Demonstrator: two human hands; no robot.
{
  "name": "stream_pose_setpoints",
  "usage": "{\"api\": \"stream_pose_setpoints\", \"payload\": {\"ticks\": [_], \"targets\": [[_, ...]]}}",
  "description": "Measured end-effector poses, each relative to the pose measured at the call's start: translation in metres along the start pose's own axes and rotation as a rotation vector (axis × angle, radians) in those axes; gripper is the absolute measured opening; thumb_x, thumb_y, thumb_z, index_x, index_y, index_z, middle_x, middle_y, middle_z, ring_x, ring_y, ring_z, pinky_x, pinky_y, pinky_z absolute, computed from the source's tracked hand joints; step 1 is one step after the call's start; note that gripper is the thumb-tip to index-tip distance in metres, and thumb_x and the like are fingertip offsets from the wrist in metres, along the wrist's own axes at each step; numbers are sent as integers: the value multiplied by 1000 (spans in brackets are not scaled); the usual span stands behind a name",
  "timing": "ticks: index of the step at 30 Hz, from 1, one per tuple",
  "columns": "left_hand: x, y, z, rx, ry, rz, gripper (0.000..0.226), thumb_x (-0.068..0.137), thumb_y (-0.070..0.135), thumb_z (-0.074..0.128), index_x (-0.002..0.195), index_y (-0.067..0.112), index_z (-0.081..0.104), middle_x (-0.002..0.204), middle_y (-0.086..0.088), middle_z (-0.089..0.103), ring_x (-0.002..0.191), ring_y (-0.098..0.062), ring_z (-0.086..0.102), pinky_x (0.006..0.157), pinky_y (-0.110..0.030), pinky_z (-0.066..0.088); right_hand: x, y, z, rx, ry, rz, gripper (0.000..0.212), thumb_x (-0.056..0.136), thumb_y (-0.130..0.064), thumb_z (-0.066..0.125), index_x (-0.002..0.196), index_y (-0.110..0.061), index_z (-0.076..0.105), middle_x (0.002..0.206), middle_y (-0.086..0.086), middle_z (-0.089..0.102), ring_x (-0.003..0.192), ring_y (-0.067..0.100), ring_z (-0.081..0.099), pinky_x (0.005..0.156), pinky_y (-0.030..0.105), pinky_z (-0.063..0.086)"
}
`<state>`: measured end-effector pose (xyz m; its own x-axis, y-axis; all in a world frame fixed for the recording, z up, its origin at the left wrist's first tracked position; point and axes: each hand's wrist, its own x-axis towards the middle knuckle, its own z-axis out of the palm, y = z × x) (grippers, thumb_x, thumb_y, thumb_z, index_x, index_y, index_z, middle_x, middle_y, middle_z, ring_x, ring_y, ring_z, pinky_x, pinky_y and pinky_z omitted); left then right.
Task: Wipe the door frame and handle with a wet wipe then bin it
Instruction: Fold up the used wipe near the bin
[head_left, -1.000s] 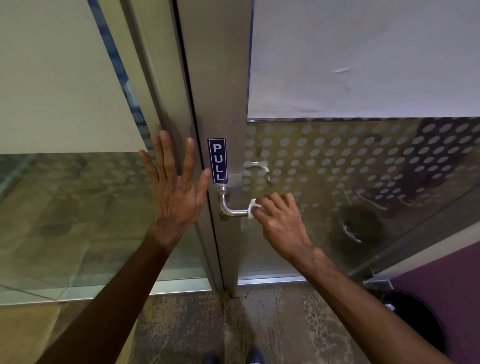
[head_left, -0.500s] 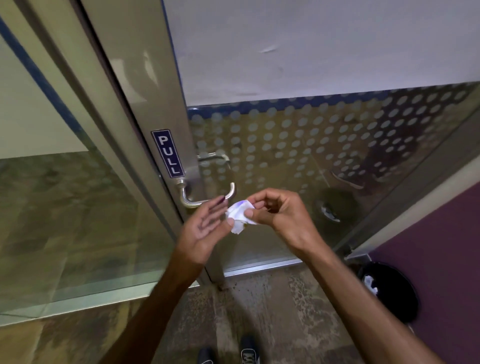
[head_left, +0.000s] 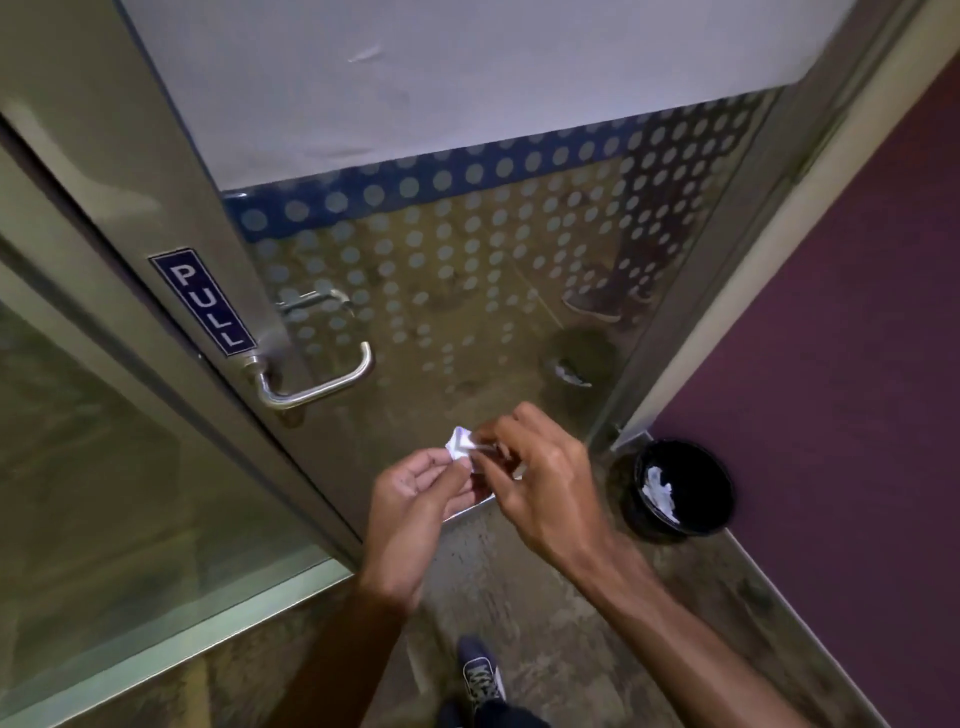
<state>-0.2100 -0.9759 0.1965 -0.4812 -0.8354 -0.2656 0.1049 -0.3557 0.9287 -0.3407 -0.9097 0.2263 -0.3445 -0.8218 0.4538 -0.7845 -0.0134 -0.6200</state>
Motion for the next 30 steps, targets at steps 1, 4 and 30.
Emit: {"api": "stream_pose_setpoints", "payload": {"ticks": [1, 4, 30], "targets": [[-4, -1, 0, -31, -54, -6, 16, 98, 5, 69, 92, 14, 81, 99, -9, 83, 92, -16, 80, 79, -20, 61, -7, -1, -2, -6, -2, -30, 9, 86, -1, 77, 92, -7, 72, 87, 2, 60, 75, 16, 58, 67, 30, 51], [-12, -1, 2, -121, -173, -42, 16, 88, 19, 70, 96, 23, 83, 98, -4, 82, 93, -10, 78, 82, -20, 60, -27, -1, -10, -26, 18, -60, 28, 83, 7, 71, 107, -6, 75, 98, 6, 64, 88, 20, 63, 76, 27, 53], [64, -110, 262, 210, -385, -57, 23, 75, 8, 87, 96, 11, 77, 90, -9, 83, 81, -12, 77, 73, -18, 60, -69, 218, -185, 131, 216, 496, 14, 82, -5, 83, 81, -13, 72, 77, -3, 66, 68, 12, 59, 61, 29, 51]]}}
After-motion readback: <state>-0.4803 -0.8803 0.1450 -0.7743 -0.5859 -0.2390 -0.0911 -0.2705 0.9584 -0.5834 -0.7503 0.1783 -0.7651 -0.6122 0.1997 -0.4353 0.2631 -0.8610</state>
